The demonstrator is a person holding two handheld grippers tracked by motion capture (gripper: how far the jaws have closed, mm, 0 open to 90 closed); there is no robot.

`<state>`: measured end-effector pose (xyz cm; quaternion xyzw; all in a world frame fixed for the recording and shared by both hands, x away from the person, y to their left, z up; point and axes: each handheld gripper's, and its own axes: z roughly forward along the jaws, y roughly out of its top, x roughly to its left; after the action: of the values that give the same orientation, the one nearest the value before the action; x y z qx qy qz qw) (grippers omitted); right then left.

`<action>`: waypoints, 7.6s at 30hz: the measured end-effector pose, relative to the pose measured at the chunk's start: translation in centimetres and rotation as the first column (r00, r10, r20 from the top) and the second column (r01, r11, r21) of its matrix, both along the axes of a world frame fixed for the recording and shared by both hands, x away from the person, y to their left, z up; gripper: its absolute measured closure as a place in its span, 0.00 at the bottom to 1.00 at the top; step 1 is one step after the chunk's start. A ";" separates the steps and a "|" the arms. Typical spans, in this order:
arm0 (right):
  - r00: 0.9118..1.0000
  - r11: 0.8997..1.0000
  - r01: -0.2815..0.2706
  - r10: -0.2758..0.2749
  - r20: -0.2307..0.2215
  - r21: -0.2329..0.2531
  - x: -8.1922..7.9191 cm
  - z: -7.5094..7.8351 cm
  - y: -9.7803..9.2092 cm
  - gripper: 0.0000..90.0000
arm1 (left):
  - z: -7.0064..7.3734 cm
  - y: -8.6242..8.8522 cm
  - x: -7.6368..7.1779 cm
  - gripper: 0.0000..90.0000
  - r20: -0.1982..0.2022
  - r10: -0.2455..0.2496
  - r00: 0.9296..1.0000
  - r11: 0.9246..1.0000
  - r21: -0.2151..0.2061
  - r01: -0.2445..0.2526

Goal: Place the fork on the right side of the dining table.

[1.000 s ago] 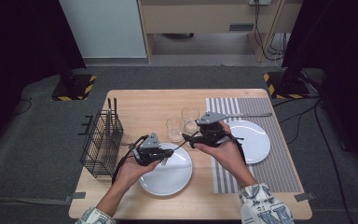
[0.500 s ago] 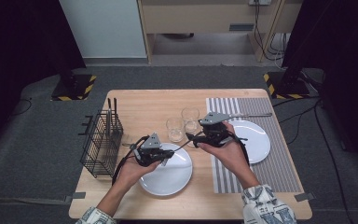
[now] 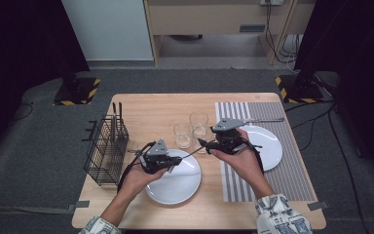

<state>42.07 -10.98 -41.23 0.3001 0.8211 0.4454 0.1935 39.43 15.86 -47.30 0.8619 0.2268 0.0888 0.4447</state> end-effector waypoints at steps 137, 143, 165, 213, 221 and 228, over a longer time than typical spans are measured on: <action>0.953 0.938 -0.302 0.295 -0.066 -0.171 -1.7 -4.6 4.6 0.59 | -0.1 0.3 0.1 0.94 -0.017 -0.012 1.000 1.000 0.014 0.013; 0.949 0.931 -0.314 0.307 -0.067 -0.185 -1.8 -4.9 4.7 0.63 | -0.3 0.3 0.1 0.94 -0.026 -0.019 0.999 1.000 0.022 0.019; 0.937 0.918 -0.349 0.337 -0.095 -0.190 -2.1 -5.5 4.6 0.83 | -0.2 0.5 0.2 0.93 -0.040 -0.033 0.999 0.999 0.010 0.033; 0.936 0.916 -0.350 0.332 -0.119 -0.195 -2.0 -5.1 4.0 0.97 | -0.4 0.4 0.4 0.15 0.021 0.075 0.997 0.997 -0.013 -0.074; 0.945 0.925 -0.323 0.303 -0.124 -0.201 -1.9 -5.2 3.8 0.97 | -0.5 0.6 0.7 0.11 0.000 0.110 0.994 0.994 -0.005 -0.109; 0.952 0.934 -0.299 0.278 -0.128 -0.197 -1.7 -5.3 3.5 0.97 | -0.5 0.7 0.8 0.10 0.006 0.122 0.992 0.992 -0.006 -0.122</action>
<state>40.37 -7.50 -46.51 0.1751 0.9079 0.3625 0.1166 40.19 16.53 -47.80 0.8448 0.2781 0.1180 0.4418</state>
